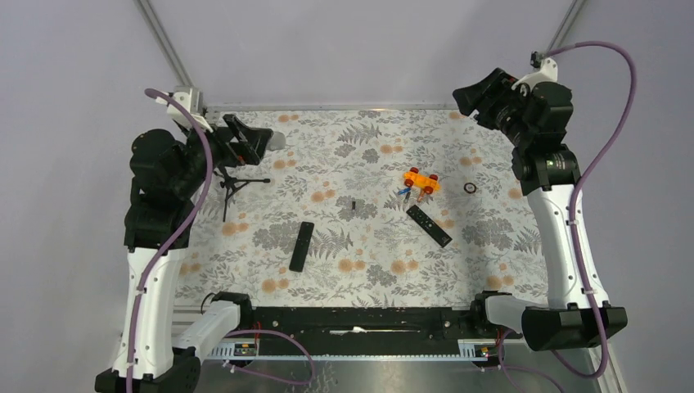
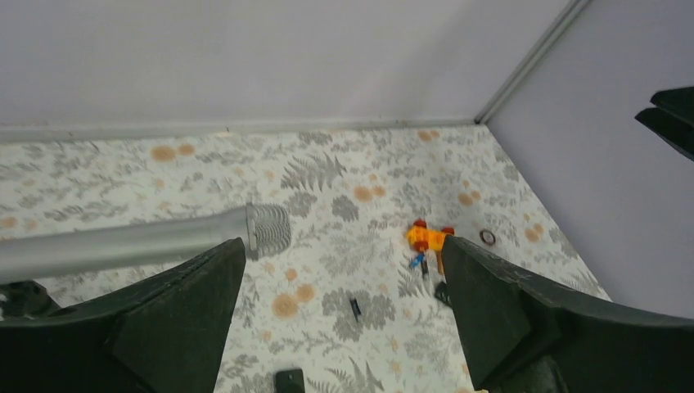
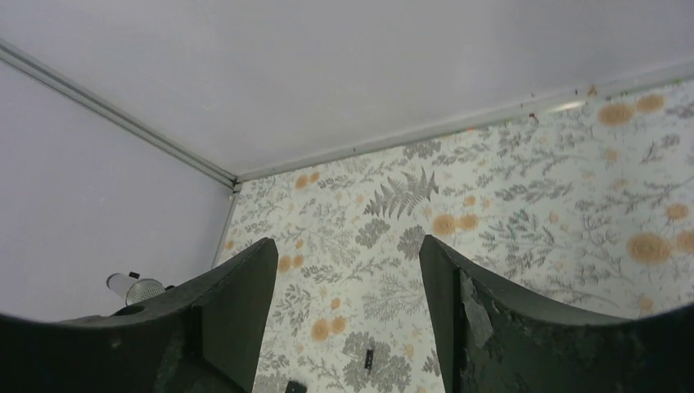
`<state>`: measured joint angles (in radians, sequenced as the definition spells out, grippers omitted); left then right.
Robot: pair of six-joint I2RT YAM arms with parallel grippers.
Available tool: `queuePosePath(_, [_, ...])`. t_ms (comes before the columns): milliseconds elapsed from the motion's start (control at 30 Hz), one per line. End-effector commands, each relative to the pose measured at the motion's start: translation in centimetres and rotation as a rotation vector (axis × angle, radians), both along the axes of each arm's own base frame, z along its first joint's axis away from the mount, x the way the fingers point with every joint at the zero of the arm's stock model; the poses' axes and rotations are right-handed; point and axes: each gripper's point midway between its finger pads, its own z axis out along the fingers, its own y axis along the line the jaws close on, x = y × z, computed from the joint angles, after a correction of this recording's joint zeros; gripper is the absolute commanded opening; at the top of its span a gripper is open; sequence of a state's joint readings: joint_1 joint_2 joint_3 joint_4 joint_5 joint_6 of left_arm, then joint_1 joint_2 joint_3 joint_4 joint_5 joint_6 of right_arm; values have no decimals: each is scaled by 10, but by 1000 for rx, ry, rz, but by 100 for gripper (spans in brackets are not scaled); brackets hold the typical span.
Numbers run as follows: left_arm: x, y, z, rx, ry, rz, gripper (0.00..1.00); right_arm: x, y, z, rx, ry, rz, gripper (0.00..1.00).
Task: Load the batteries into the remote control
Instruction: Pick up the remote control from the center of the board.
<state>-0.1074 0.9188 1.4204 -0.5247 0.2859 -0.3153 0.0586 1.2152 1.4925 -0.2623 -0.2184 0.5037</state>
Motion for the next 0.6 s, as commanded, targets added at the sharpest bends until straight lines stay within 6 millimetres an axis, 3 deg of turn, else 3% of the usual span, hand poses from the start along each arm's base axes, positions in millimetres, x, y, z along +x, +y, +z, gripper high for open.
queuePosePath(0, [-17, -23, -10, -1, -23, -157, 99, 2, -3, -30, 35, 90, -30, 73])
queuePosePath(133, [-48, -65, -66, -22, 81, -475, 99, 0, 7, -62, 70, 163, 18, 73])
queuePosePath(233, [-54, -77, -117, -77, 238, -530, 99, -1, 19, -78, 118, 192, 74, 73])
queuePosePath(367, [-54, -72, -189, -57, 414, -386, 99, 0, 27, -99, 172, 241, 109, 73])
queuePosePath(567, [-40, -43, -301, 52, 681, -3, 99, -3, 35, -135, 241, 325, 130, 71])
